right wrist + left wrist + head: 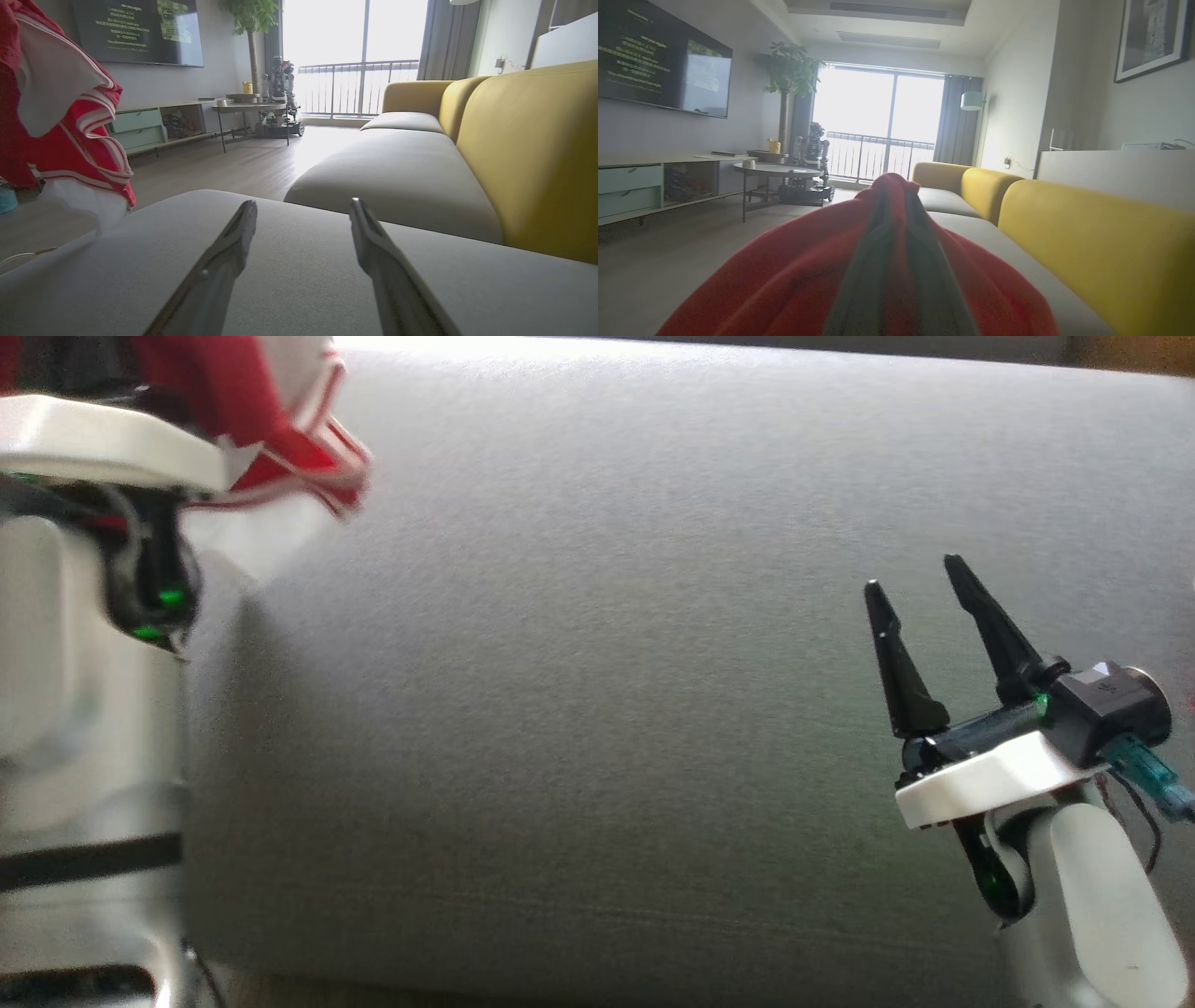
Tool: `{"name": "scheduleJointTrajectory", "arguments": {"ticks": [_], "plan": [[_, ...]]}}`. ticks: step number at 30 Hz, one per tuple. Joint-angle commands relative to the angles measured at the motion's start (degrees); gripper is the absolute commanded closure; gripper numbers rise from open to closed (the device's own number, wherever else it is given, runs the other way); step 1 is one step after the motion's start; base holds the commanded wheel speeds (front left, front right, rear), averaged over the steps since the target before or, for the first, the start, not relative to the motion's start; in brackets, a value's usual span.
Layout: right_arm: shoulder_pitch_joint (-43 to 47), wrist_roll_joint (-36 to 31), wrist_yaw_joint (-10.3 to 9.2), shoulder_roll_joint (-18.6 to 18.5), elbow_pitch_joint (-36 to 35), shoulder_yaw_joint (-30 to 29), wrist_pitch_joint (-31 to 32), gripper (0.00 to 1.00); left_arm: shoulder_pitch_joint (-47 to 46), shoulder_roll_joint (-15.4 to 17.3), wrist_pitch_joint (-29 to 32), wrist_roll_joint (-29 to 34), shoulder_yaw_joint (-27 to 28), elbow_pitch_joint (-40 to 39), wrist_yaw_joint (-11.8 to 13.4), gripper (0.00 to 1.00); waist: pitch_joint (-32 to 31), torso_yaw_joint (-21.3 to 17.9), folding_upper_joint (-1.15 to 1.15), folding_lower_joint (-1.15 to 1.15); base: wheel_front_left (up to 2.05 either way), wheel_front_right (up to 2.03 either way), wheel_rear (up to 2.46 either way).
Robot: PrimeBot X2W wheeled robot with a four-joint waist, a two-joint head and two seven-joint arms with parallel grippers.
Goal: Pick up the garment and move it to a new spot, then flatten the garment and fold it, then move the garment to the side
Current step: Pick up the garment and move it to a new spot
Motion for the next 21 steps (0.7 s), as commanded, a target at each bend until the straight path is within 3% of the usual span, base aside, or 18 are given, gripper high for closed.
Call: {"name": "scheduleJointTrajectory", "arguments": {"ticks": [1, 13, 21], "plan": [[-0.6, 0.4, -0.02, 0.6, -1.7, 0.9, -0.7, 0.0, -1.8, 1.4, 0.5, -0.4, 0.9, -3.8, -0.1, 1.0, -1.3, -2.1, 0.0, 0.0, 0.0, 0.0, 0.0], [-1.9, 1.9, -0.02, 0.8, -1.2, 0.7, -1.8, 0.0, 2.8, -4.9, 7.6, -2.8, -5.5, -20.8, 0.5, 1.0, -0.2, -13.4, 0.0, 0.0, 0.0, 0.0, 0.0], [-3.2, 4.3, -0.02, 0.8, -1.4, 1.2, -2.2, 0.0, 1.8, -7.6, 13.5, -10.8, -13.4, -28.4, 1.4, 1.0, 1.8, -19.9, 0.0, 0.0, 0.0, 0.0, 0.0]]}}
